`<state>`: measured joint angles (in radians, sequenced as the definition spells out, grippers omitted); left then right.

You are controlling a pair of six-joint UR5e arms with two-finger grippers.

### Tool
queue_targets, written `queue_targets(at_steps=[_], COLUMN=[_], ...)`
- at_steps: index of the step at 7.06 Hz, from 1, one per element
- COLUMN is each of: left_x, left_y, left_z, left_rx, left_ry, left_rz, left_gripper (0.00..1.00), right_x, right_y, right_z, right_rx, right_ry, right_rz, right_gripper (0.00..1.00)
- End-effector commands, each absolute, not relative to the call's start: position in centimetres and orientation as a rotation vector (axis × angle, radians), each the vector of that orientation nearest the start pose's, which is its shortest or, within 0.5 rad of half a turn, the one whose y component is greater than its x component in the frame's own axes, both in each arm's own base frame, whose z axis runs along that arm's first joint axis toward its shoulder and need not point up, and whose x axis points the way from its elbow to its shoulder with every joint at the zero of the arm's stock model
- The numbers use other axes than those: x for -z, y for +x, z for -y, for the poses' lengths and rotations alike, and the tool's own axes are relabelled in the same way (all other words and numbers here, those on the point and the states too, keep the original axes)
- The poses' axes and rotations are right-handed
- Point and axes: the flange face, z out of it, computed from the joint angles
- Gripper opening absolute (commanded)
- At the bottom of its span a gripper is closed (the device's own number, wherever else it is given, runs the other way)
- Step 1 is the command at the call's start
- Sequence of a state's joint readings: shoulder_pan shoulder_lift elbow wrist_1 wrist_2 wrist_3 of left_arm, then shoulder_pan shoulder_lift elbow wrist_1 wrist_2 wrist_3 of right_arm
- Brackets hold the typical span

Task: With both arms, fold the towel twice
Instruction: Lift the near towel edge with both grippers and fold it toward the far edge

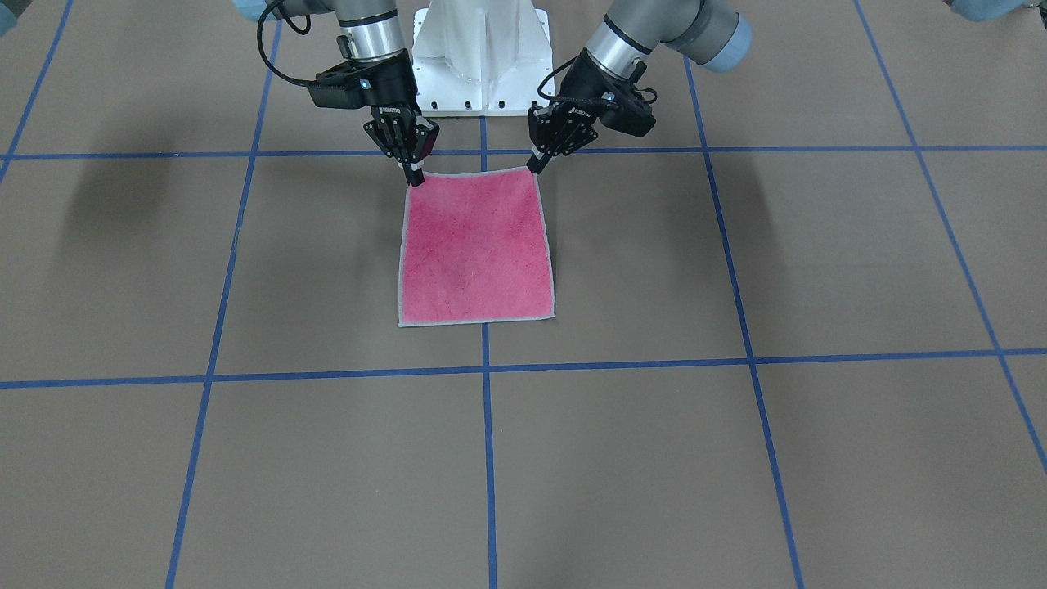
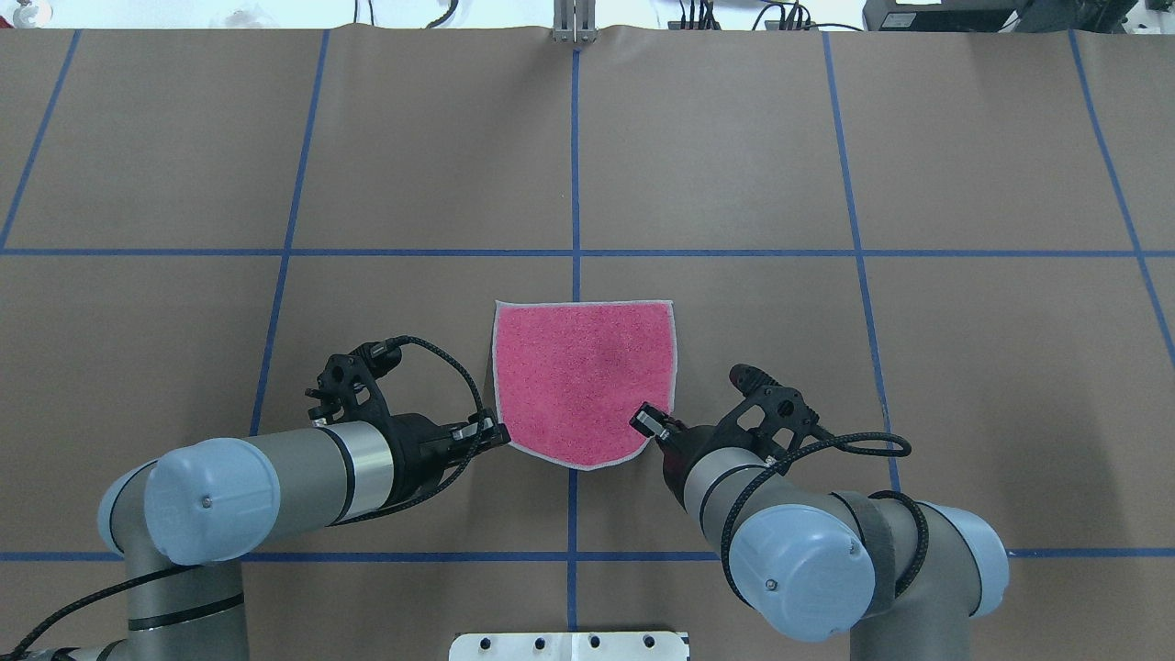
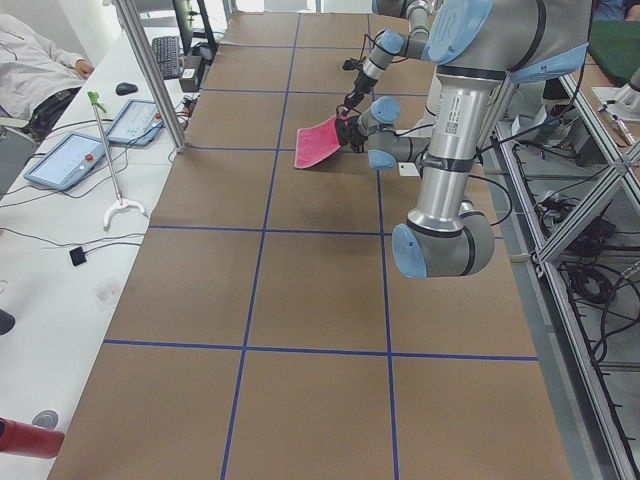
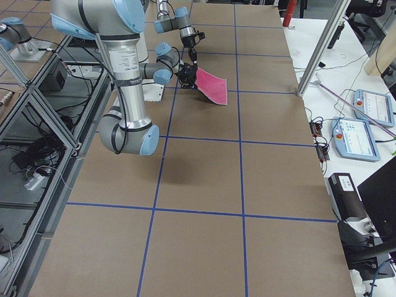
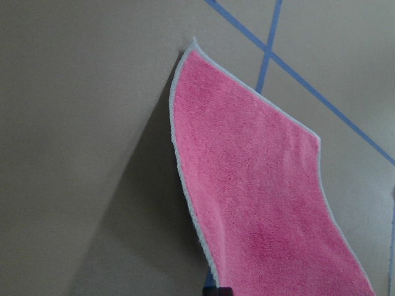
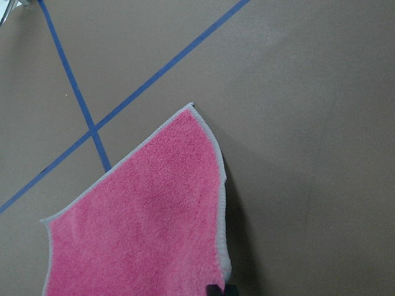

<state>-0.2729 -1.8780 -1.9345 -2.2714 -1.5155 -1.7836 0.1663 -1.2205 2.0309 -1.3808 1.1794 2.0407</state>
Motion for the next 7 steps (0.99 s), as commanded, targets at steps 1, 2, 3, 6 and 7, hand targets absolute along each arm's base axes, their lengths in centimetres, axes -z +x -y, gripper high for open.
queue_targets(at_steps=[1,2,3,6,7], left_x=[-25.4,-26.3,-27.2,-25.9,-25.5], left_y=[49.9,50.4,50.8,51.5,52.5], left_z=[29.0,29.5,30.4,33.3,34.9], left_rx=[0.449,0.458,0.471,0.487,0.502], left_ry=[0.090,0.095,0.104,0.147,0.160], left_rz=[-1.350,-1.327,-1.306,-1.312,-1.303], left_gripper=[0.00,0.00,0.00,0.00,0.00], right_x=[-25.2,-25.8,-25.9,-25.2,-25.2], right_y=[-51.3,-52.7,-54.0,-53.4,-53.2], right_z=[27.6,29.0,30.5,32.4,32.7], right_rx=[-0.793,-0.808,-0.824,-0.811,-0.811], right_ry=[0.235,0.251,0.261,0.296,0.301], right_rz=[1.028,1.002,0.989,0.985,0.984], right_gripper=[0.00,0.00,0.00,0.00,0.00])
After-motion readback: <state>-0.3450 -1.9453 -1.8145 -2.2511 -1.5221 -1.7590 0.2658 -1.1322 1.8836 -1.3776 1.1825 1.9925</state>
